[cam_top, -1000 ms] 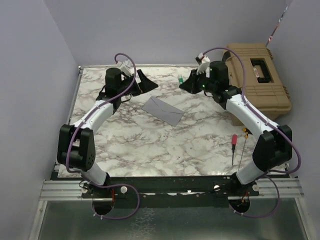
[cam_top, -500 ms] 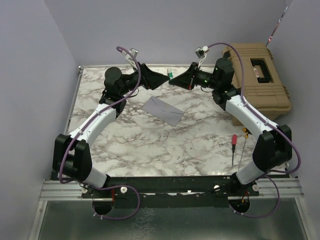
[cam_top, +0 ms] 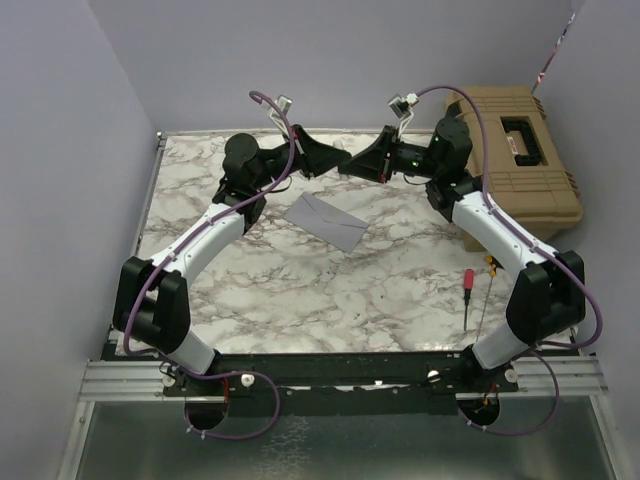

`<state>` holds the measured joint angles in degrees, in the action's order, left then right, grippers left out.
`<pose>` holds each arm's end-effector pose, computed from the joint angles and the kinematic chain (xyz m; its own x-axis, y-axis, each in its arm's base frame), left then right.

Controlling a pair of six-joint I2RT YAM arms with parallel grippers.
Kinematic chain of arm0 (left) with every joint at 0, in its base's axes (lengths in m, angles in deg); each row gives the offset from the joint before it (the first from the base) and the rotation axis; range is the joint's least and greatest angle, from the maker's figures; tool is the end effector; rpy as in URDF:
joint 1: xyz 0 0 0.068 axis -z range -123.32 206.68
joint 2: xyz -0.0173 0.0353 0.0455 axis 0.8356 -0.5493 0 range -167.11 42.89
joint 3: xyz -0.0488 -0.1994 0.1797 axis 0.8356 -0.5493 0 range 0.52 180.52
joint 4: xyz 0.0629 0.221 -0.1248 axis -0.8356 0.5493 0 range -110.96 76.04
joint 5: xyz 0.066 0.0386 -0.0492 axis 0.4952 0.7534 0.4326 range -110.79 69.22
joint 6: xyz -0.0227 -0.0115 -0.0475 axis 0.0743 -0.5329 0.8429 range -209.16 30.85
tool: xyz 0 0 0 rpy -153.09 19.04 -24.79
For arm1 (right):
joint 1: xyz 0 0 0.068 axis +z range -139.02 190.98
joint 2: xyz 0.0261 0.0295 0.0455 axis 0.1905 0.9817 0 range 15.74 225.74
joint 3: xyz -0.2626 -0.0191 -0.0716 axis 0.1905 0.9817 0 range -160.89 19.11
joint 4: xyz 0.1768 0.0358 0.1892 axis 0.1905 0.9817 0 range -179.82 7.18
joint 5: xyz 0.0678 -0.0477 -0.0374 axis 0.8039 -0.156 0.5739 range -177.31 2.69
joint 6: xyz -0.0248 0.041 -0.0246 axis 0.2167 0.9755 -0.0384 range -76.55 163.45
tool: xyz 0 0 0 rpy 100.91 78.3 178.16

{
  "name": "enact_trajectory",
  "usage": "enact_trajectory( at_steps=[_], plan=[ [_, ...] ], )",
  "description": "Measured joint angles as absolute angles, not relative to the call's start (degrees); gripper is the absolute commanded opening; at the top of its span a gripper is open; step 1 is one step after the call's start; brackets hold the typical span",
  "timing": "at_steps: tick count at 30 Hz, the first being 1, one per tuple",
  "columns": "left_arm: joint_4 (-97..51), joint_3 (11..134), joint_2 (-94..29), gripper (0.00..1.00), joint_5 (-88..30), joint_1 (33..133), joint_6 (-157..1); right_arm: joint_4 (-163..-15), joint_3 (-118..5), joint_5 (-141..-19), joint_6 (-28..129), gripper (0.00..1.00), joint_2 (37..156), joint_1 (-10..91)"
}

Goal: Place the letter into the envelope and seal it

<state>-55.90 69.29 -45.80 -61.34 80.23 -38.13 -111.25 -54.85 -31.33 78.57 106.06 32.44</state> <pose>0.3229 -0.1660 0.3766 -0.5341 -0.4116 -0.7385 0.7377 0.1997 -0.6449 0.3308 0.1618 0.3744 -0.4926 0.1522 -0.8569 -0.8432 0.1603 0.5132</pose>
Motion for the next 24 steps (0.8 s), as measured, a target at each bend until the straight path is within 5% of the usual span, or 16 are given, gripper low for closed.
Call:
enact_trajectory(
  at_steps=[3,7,12,24],
  plan=[
    [-56.2,69.3,-45.9,0.0,-61.4,80.4,-37.6,-111.6,-54.8,-31.0,78.8,0.12,106.1,32.3],
    [-56.6,69.3,-46.0,0.0,-61.4,80.4,-37.3,-111.9,-54.8,-31.0,79.2,0.48,106.1,32.3],
    [-57.4,69.6,-46.0,0.0,-60.5,80.4,-36.9,-113.4,-53.9,-30.9,82.1,0.51,106.1,32.4],
    [-59.9,73.0,-44.2,0.0,-58.7,80.4,-34.9,-142.3,-45.8,-30.4,103.8,0.49,106.2,32.4]
  ],
)
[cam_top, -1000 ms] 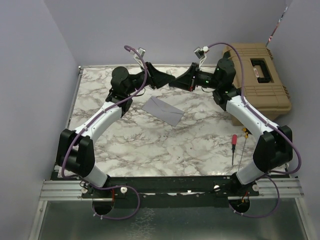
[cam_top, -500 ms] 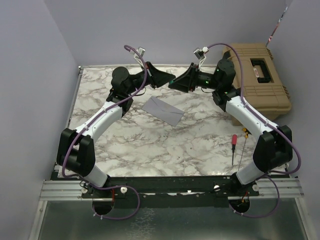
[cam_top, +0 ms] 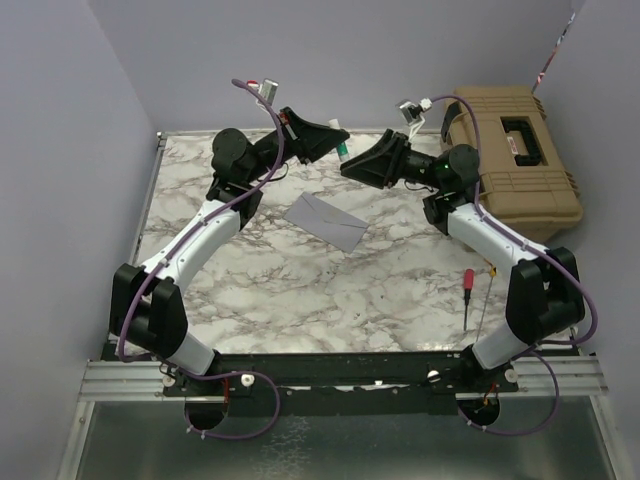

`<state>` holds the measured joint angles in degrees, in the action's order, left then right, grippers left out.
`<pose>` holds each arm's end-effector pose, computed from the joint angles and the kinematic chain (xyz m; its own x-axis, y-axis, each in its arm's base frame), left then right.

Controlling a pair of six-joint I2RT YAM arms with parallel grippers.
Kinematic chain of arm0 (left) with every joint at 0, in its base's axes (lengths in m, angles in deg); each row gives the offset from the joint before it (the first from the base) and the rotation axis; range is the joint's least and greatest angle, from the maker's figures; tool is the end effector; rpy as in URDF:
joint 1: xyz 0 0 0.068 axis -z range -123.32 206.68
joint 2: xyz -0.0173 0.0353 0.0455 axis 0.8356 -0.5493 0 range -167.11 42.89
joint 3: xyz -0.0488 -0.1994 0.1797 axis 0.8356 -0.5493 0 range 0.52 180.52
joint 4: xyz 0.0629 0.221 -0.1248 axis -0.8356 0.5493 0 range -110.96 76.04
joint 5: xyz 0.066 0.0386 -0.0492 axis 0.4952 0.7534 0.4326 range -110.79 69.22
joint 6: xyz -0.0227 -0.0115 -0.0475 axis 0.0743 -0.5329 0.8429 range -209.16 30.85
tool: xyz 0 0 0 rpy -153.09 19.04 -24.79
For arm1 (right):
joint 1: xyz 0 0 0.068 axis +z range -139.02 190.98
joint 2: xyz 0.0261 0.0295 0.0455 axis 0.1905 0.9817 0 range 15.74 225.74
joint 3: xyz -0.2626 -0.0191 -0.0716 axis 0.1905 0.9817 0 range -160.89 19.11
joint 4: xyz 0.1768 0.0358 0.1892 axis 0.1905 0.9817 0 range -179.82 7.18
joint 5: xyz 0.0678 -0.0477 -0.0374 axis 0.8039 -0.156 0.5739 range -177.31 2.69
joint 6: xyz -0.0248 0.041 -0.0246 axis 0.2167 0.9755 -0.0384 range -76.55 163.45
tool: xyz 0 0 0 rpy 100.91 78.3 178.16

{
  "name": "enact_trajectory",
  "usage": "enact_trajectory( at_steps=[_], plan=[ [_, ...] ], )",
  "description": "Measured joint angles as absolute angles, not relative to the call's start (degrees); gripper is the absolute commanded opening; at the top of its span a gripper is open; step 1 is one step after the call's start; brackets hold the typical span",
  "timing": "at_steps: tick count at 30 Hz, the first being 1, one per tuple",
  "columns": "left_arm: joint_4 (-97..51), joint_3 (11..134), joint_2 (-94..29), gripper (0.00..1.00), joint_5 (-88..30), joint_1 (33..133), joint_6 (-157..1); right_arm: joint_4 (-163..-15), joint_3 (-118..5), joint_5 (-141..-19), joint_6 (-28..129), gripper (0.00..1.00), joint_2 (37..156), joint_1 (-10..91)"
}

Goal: Place the letter into the envelope and seal it

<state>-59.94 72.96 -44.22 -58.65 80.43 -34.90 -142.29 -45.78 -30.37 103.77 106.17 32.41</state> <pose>0.3134 -0.1618 0.4152 -0.4535 -0.5005 -0.7375 0.7907 0.1559 -0.5920 0.3170 0.1565 0.3684 -0.5688 0.2859 -0.7712 -0.8093 -0.0274 0.5867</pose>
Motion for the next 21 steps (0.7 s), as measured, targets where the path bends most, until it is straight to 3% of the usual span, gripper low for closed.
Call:
enact_trajectory(
  at_steps=[8,17,21],
  plan=[
    [-60.6,73.2,-44.0,0.0,-58.1,80.4,-33.2,-150.0,-47.1,-30.4,109.9,0.54,107.5,32.4],
    [-62.1,73.2,-43.9,0.0,-57.8,80.4,-31.7,-146.7,-50.2,-30.8,109.0,0.28,108.5,32.8],
    [-62.3,73.2,-43.9,0.0,-57.7,80.4,-31.4,-145.4,-50.6,-30.9,108.3,0.25,109.0,33.0]
  ],
)
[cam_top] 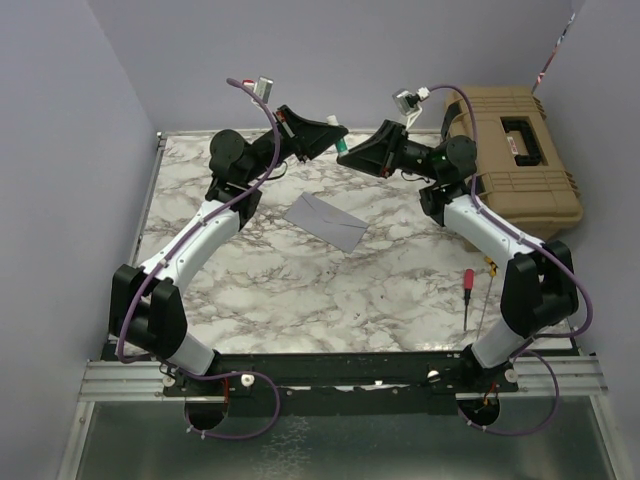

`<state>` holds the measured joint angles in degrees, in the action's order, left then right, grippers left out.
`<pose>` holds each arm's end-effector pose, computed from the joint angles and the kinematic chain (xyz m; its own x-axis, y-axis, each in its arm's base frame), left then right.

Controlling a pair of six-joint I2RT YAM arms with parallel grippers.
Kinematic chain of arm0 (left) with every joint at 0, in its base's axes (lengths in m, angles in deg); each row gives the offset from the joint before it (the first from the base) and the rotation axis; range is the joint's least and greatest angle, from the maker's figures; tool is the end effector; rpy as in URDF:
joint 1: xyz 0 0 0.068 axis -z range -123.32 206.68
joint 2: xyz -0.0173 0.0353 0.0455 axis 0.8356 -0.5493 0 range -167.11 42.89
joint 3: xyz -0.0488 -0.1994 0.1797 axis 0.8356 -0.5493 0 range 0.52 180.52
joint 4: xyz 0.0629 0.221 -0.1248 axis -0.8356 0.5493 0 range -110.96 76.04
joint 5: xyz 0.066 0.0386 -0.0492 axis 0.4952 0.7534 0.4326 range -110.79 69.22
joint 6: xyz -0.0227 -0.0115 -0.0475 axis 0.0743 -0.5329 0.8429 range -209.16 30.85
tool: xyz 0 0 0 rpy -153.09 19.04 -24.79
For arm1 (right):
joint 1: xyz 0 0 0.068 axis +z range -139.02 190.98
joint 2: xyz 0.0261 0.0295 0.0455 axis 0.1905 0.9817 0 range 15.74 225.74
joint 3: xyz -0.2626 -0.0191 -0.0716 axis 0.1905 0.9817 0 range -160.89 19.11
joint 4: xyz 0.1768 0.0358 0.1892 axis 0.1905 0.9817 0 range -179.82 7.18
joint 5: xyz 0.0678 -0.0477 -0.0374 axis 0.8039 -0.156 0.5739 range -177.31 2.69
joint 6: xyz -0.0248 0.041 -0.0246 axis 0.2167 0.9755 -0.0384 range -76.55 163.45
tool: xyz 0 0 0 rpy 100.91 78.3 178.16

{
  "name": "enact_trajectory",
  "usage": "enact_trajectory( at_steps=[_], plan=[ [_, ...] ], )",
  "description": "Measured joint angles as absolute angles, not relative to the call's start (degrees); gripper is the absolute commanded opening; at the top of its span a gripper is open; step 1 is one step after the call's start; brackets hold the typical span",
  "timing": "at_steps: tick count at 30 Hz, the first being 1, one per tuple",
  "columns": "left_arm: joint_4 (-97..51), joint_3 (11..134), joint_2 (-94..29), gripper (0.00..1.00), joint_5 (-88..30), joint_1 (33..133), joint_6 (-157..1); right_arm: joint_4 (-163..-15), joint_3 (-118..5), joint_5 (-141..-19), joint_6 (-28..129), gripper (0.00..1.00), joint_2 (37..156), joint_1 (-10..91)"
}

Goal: Place the letter into the envelope and seal it

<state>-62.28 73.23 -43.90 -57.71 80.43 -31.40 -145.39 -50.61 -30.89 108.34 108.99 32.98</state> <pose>0.3104 -0.1600 0.4226 -0.4623 -0.5353 -0.7069 0.7870 0.1197 -0.6052 0.3254 0.1635 0.3841 -0.5718 0.3091 -0.7599 -0.8111 -0.0745 0.5801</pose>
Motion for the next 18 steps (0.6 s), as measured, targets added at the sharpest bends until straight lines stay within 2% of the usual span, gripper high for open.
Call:
enact_trajectory(
  at_steps=[4,6,8,12,15,18],
  plan=[
    [-62.8,73.1,-43.9,0.0,-57.2,80.3,-31.3,-142.0,-52.3,-31.0,106.5,0.37,109.1,33.1],
    [-63.0,73.0,-43.9,0.0,-57.2,80.3,-31.3,-140.8,-52.9,-31.2,105.9,0.38,109.1,33.2],
    [-63.2,72.6,-43.9,0.0,-57.2,80.4,-31.3,-140.2,-53.1,-31.4,105.5,0.3,109.1,33.2],
    [-63.3,72.1,-43.9,0.0,-56.7,80.4,-31.3,-139.1,-53.8,-31.5,104.8,0.02,109.4,33.3],
    [-63.2,72.0,-43.8,0.0,-55.6,80.3,-31.2,-136.8,-54.7,-31.6,102.1,0.0,109.5,33.6],
    [-63.1,71.3,-43.5,0.0,-53.6,80.0,-31.5,-128.5,-57.6,-33.3,93.9,0.0,109.4,34.4]
  ],
)
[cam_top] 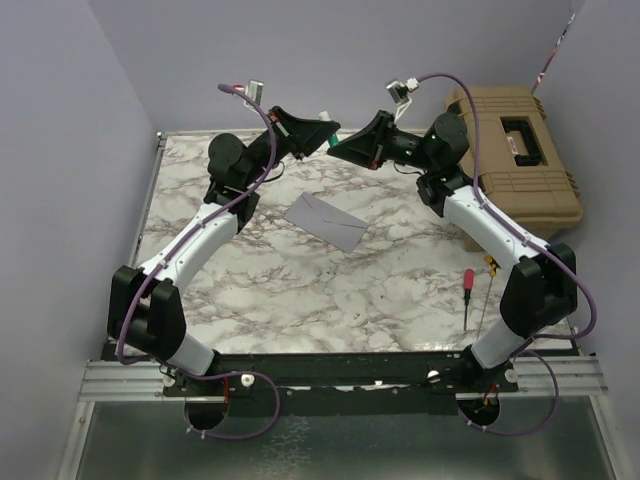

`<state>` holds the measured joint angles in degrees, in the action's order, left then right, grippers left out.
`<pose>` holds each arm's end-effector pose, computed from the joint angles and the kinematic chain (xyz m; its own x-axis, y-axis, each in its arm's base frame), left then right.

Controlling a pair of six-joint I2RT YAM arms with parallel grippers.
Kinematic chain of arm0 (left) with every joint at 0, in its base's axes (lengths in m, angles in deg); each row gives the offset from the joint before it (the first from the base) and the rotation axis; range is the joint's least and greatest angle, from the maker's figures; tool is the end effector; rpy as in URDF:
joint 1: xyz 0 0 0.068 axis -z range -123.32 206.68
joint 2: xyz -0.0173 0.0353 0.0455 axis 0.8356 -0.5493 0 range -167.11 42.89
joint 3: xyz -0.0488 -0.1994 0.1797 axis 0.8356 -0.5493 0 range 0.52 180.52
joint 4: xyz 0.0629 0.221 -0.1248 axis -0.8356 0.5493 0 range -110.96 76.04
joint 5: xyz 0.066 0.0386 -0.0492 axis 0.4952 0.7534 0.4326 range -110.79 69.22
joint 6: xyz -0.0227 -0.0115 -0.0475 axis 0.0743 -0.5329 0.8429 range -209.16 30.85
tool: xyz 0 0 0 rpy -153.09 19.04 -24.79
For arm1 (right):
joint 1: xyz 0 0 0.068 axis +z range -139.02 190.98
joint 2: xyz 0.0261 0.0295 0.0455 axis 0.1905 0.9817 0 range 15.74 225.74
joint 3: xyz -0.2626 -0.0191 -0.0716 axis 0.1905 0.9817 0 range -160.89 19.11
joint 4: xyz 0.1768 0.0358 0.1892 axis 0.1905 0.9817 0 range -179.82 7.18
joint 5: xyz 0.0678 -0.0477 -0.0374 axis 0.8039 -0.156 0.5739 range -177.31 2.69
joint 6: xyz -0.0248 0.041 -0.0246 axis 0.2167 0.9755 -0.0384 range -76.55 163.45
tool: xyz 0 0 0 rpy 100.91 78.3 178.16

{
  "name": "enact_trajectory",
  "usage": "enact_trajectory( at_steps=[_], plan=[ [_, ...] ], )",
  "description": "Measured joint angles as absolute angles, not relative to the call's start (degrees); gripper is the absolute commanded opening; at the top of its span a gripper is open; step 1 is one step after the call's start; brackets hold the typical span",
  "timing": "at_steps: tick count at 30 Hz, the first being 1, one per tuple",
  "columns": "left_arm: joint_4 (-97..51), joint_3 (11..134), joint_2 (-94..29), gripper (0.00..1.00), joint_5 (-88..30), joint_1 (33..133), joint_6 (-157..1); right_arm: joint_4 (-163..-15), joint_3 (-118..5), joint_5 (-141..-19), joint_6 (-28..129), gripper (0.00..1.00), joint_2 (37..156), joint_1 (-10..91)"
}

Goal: Place the letter into the envelope and seal it

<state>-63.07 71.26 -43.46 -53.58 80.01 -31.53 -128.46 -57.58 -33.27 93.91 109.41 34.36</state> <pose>0.3122 -0.1556 0.4152 -0.4377 -0.5844 -0.6833 0.7627 0.1612 -0.6264 0.3346 0.1761 0.3979 -0.4966 0.2787 -0.8220 -0.8492 0.0402 0.5266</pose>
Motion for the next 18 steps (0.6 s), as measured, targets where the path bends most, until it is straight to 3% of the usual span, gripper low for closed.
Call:
enact_trajectory(
  at_steps=[4,8,18],
  plan=[
    [-62.4,69.2,-42.4,0.0,-48.6,79.0,-33.0,-111.3,-62.3,-43.1,74.1,0.0,108.5,37.9],
    [-60.6,67.0,-41.6,0.0,-43.5,78.6,-35.7,-103.4,-62.5,-58.5,56.0,0.0,107.1,42.6],
    [-55.2,65.5,-41.4,0.0,-33.6,78.5,-40.0,-109.4,-60.5,-98.3,26.2,0.04,111.0,55.7]
  ],
)
